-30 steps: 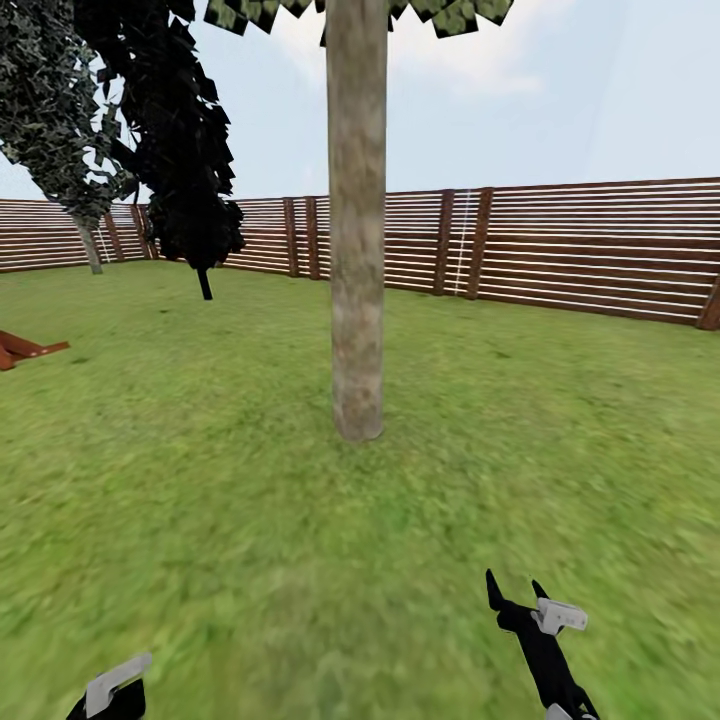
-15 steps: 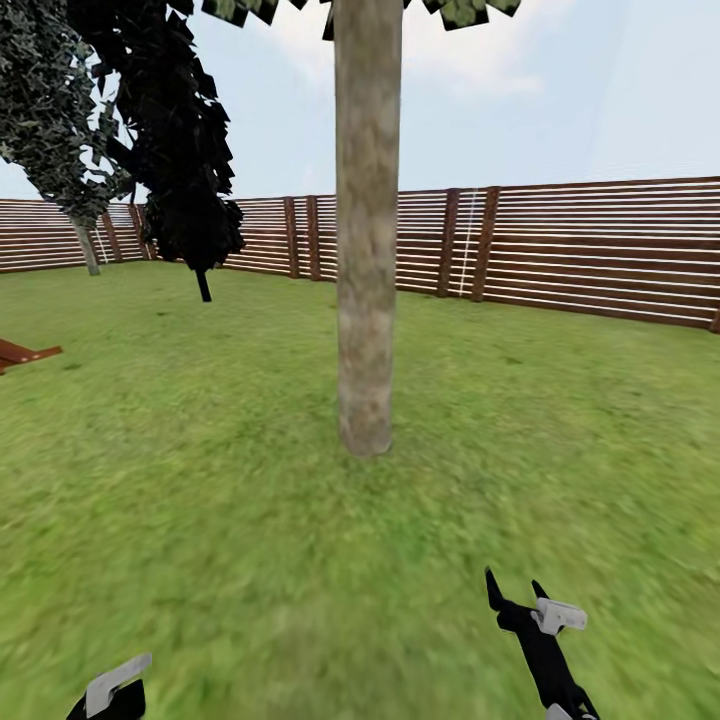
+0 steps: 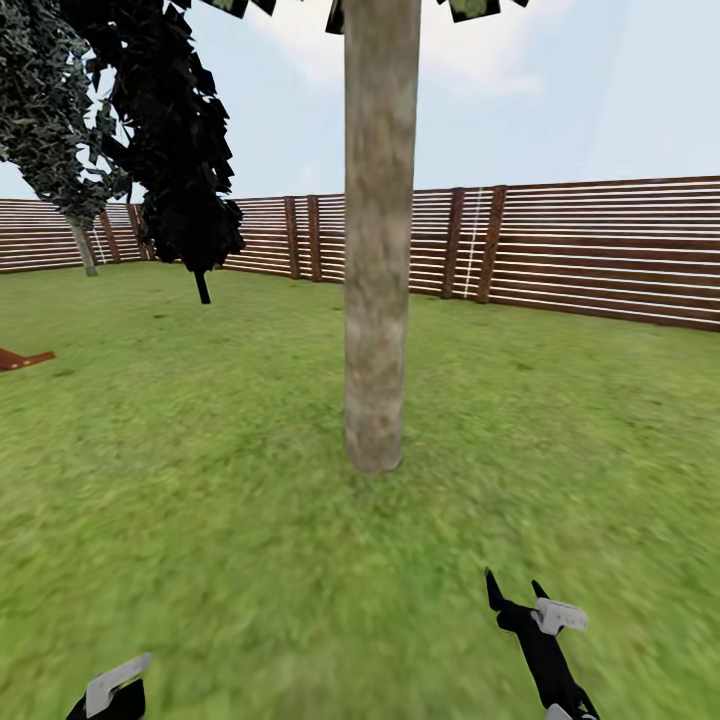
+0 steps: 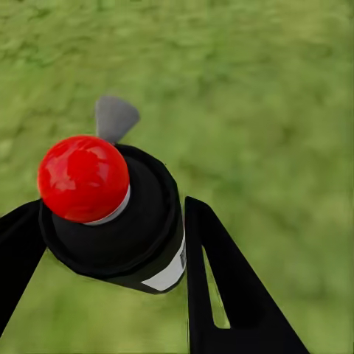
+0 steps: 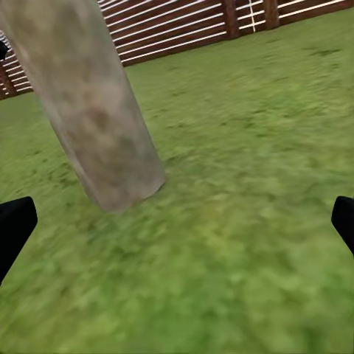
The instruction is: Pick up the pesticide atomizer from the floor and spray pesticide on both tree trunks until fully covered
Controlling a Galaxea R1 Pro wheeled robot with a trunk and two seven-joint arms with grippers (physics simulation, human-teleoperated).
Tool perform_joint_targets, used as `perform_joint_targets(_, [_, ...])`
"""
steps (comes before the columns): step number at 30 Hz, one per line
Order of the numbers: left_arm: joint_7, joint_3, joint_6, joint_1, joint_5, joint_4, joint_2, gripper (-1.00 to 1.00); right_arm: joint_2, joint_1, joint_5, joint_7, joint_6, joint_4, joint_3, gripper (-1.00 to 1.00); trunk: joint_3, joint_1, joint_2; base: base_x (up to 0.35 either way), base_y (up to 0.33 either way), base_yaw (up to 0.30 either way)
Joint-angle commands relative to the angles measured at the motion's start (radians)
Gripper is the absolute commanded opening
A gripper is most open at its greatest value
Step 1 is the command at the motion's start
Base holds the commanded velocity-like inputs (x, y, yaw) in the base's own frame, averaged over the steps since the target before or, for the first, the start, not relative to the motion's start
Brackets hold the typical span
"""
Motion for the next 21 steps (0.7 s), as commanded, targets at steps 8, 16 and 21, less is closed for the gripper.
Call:
perform_joint_targets(8, [0.0, 0.0, 0.0, 0.0, 0.0, 0.0, 0.0, -1.0, 0.0, 0.0, 0.0, 0.0, 0.0, 0.0, 0.0, 1.0, 0.0, 0.0, 0.0, 0.317, 0.106, 0.0])
perform_joint_targets(16, [0.0, 0.0, 0.0, 0.0, 0.0, 0.0, 0.0, -1.0, 0.0, 0.0, 0.0, 0.0, 0.0, 0.0, 0.0, 1.0, 0.0, 0.0, 0.0, 0.317, 0.093, 0.0])
perform_joint_targets(21, [0.0, 0.0, 0.0, 0.0, 0.0, 0.0, 0.0, -1.0, 0.0, 0.0, 0.0, 0.0, 0.0, 0.0, 0.0, 1.0, 0.0, 0.0, 0.0, 0.149, 0.007, 0.0])
